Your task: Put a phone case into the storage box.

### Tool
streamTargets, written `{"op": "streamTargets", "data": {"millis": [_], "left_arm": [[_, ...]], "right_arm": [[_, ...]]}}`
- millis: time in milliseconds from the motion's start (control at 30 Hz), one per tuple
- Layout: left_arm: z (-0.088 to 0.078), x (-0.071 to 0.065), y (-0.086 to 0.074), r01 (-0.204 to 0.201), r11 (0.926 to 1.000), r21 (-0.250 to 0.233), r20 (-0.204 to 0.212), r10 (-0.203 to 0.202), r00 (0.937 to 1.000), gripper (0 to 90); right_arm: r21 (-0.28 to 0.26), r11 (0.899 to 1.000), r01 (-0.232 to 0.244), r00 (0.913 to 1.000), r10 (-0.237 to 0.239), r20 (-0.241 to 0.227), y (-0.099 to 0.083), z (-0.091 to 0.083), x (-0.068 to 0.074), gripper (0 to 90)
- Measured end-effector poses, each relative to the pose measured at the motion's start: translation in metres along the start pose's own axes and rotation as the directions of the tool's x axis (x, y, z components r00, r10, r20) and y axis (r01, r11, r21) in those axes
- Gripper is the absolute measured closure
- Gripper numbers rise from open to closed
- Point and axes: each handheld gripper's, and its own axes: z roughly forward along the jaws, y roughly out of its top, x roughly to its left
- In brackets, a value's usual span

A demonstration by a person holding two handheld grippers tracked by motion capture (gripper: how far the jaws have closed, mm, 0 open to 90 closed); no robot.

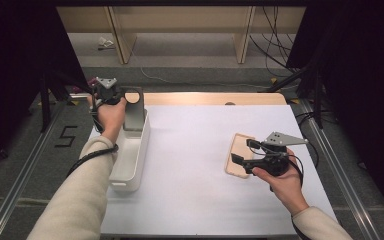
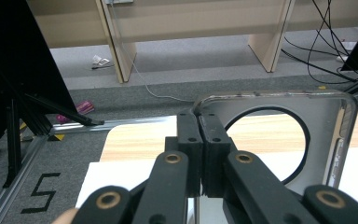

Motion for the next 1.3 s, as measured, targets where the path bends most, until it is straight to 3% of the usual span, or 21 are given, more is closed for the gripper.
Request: {"op": "streamTargets", "data": {"millis": [1300], "left_arm": [[0.011,0.000,-0.021,-0.037,0.9960,0.081,-0.001,0.037,0.9993,87.2]], "right_arm": [[0.001,1.000,-0.002,1.0000,0.002,-0.003,0.000,0.000,0.000,17.1]]}}
